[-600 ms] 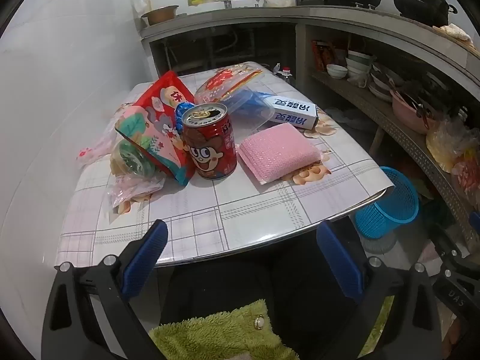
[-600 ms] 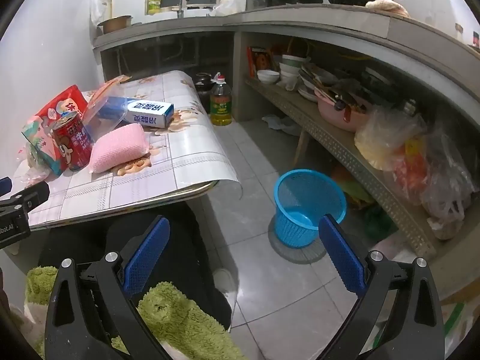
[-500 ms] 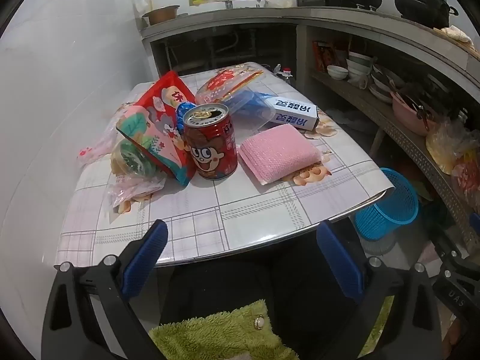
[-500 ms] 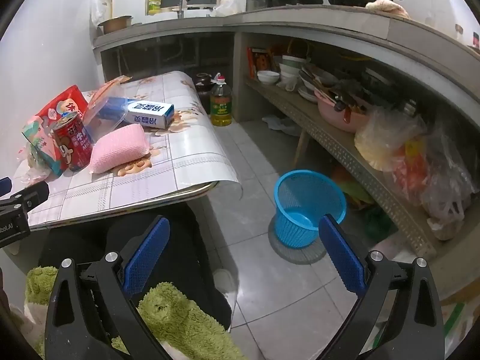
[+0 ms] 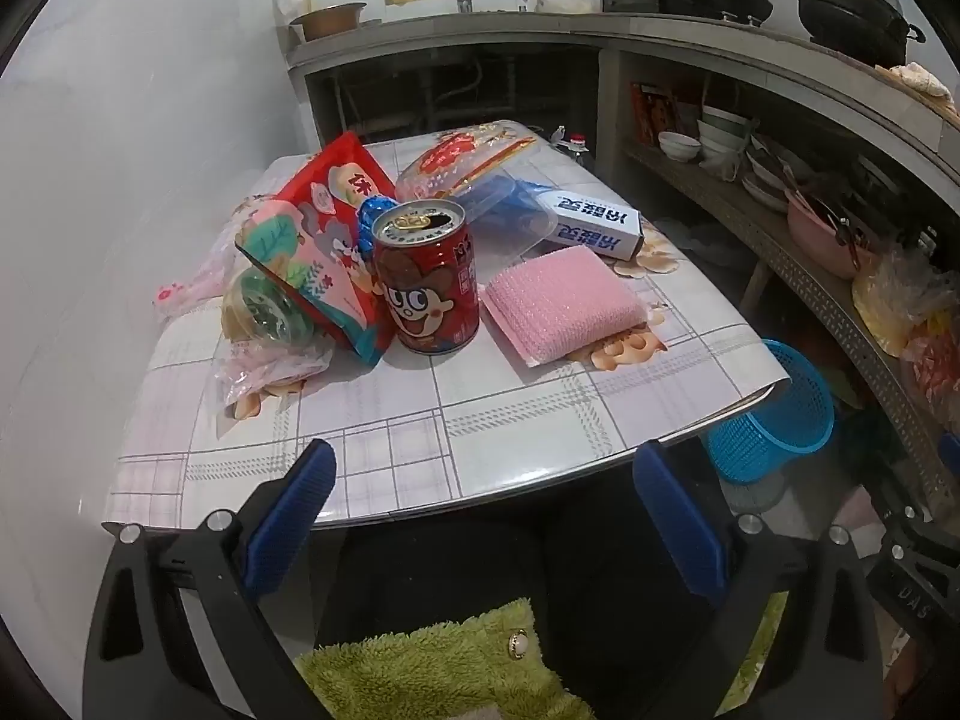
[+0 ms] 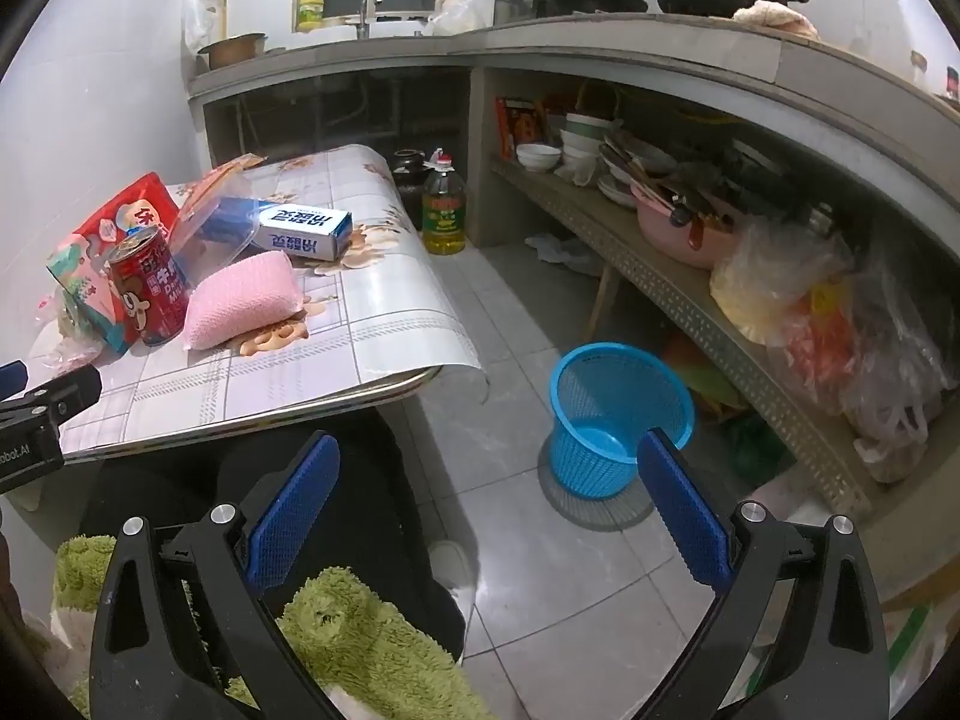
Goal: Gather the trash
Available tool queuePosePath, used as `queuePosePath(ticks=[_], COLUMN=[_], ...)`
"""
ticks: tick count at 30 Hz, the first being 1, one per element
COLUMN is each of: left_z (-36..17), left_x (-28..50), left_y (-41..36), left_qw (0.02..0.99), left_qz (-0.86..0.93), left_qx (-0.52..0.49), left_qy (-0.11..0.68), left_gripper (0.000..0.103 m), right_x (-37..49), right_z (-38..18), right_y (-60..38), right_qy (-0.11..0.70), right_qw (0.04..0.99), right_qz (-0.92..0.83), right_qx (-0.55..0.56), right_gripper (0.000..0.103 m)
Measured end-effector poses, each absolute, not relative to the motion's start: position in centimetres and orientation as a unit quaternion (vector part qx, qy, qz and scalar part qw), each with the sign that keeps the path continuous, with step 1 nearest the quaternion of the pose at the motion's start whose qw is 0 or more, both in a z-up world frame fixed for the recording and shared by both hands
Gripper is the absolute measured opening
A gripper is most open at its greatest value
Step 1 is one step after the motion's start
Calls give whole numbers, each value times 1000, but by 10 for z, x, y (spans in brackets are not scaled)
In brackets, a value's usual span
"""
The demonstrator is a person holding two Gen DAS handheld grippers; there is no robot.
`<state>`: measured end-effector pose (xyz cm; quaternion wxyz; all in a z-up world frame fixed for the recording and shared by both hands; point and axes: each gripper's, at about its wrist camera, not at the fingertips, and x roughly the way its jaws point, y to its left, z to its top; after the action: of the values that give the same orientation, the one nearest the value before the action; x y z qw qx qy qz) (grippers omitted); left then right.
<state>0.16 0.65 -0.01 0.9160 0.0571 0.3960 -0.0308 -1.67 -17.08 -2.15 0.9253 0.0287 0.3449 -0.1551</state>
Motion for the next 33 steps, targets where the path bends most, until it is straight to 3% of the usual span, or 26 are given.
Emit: queuePosePath(ticks=[33], left_z=[-6], left_x=[4], left_y=[11], left_qw=[912], left_qz=[-27], left_qx=[53], left_qy=[406], left_gripper=[97], right_x=[-13], right_z=[-20], right_y=[-166], right_qy=[345], right_qw=[925], right_qz=[-155], right_qx=[25], right_gripper=[95])
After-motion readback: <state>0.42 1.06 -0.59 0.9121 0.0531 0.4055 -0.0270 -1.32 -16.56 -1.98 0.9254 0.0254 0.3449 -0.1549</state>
